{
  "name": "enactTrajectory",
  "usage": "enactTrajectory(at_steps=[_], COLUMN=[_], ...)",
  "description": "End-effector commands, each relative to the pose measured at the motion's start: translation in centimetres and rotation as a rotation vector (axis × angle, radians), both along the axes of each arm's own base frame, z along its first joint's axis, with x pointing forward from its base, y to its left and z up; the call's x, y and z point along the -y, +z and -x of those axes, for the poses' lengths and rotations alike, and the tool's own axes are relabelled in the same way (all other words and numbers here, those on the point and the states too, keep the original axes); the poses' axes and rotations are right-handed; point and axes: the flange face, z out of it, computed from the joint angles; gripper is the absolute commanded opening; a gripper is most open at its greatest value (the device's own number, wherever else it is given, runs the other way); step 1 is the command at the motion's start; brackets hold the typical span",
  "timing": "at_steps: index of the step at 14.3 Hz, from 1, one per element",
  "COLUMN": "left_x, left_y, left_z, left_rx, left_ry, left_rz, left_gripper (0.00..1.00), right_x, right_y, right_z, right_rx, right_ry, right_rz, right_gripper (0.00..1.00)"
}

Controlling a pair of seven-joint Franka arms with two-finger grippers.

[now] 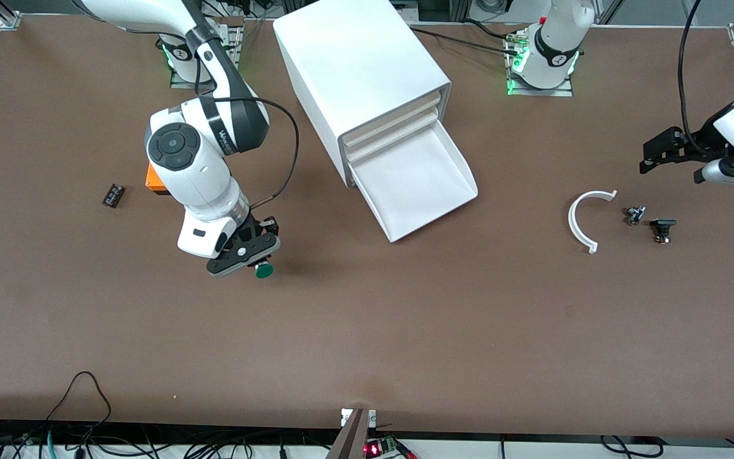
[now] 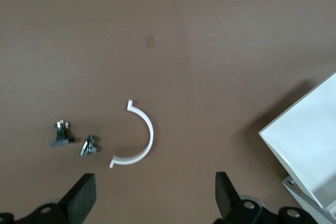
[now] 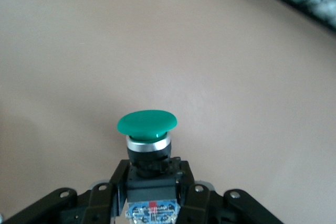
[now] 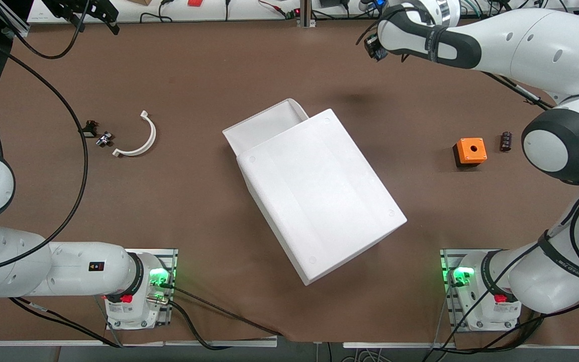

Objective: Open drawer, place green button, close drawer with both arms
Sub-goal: 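Lift the green button with the right gripper while the left gripper withdraws, then carry the green button into the open drawer and lower it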

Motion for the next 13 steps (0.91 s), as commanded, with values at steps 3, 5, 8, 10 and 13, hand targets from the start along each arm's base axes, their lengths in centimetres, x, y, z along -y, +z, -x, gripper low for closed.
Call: enactTrajectory(at_steps=[3, 5, 8, 10, 13], left_x=[0.5, 0.6, 0.5, 0.4, 0.4], left_y=[2.2, 2.1, 1.9, 1.8, 1.6], left_z=[-0.1, -0.1, -0.3, -0.4, -0.5], left_rx=[-0.008, -0.008, -0.009, -0.011, -0.013], left_ry=[0.038, 0.038, 0.043, 0.046, 0.047], left_rz=[-0.113, -0.113, -0.112, -0.113, -0.112], left_gripper=[1.00, 1.00, 1.00, 1.00, 1.00], right_x=[-7.6, -11.0, -15.0, -17.9, -22.7], right_y=[3.5, 4.7, 4.9, 3.8, 2.8], right_z=[2.3, 3.3, 4.8, 6.6, 10.1], right_rx=[0.022, 0.012, 0.017, 0.025, 0.019], right_ry=[0.497, 0.641, 0.771, 0.882, 1.013], right_rz=[-0.099, -0.091, -0.087, -0.049, 0.054], right_gripper=[0.29, 0.29, 0.29, 0.30, 0.30])
